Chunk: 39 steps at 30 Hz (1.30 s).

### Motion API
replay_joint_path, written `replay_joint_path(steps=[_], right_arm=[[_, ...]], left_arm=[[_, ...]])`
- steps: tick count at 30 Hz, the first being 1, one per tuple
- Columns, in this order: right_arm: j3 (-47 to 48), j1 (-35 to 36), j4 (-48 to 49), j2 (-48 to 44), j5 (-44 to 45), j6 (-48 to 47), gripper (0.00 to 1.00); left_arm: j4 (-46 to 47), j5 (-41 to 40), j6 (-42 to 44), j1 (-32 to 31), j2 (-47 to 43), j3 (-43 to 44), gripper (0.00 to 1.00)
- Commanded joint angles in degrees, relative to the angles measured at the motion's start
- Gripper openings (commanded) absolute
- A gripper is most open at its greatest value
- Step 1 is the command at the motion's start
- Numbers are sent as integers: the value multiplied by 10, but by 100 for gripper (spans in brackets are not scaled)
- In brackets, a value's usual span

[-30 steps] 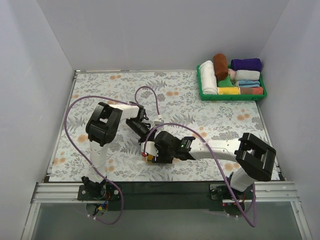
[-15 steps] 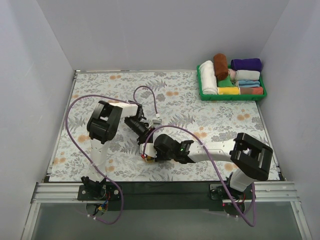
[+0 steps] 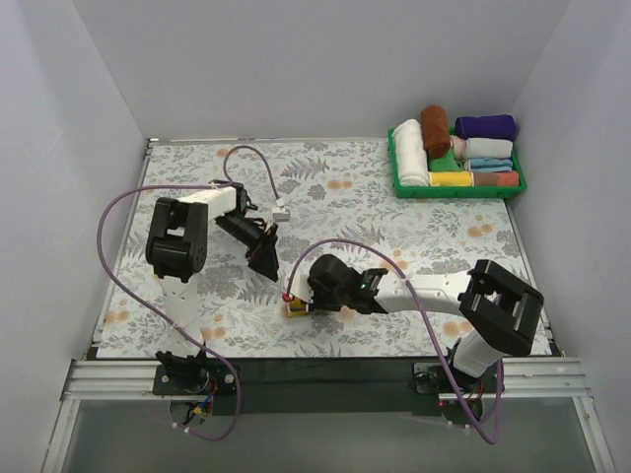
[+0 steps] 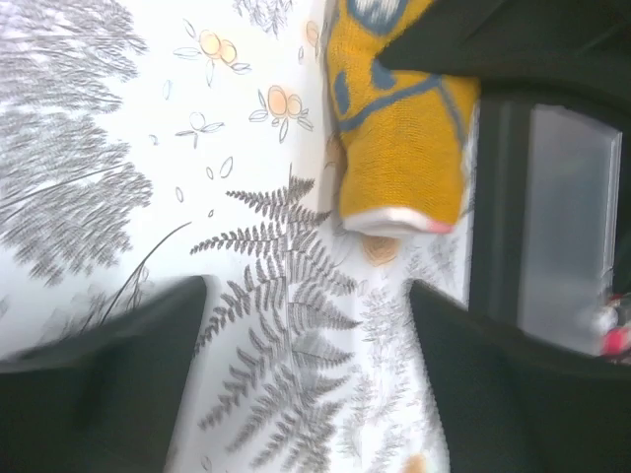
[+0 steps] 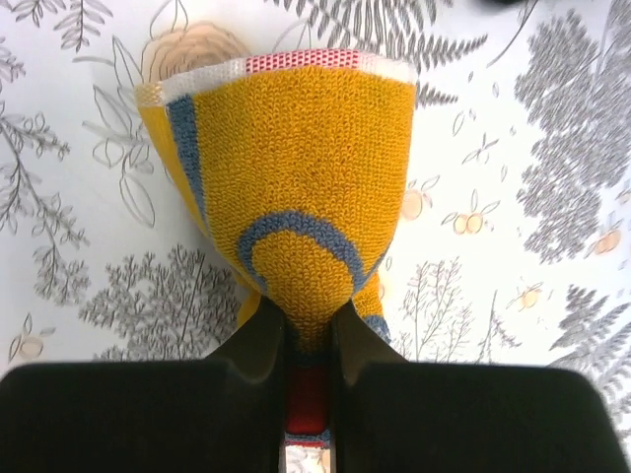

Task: Roll the towels
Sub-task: Place the rolled towel into the container

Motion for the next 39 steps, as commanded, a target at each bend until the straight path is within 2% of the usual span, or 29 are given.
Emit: replay_joint_path(steps=[1,2,3,8,13,18,21,26,32,39], right_arm=[[16,-35,-142,-17,-71,41,1],[24,-48,-161,-22,-80,45,1],[34,-78,-170,-33,-99,48,1],[114,-189,-242,-55,-155,55,1],[199,-349,-302,-57,-230,56,1],[331,-514,-336,-18,-283,67,1],[405,-585,-353,30,-281,53,1],[570,-669,-365,126,-240,-9,1],[728,-717,-391,240,-194,42,1],[782,-747,-374,287,-119,113,1]], left_arm=[[56,-47,-26,41,-75,40,88],[63,-52,-34,48,-83,58,96],[80,-67,-45,56,-93,65,98],[175,-112,-131,61,-186,68,98],[178,-76,-177,60,-218,83,98],[236,-60,-242,59,-241,77,98],[274,-54,-270,60,-261,59,98],[282,-38,-274,60,-277,30,98],[297,-28,-277,60,-284,-4,98],[311,-16,-285,60,-292,-27,98]])
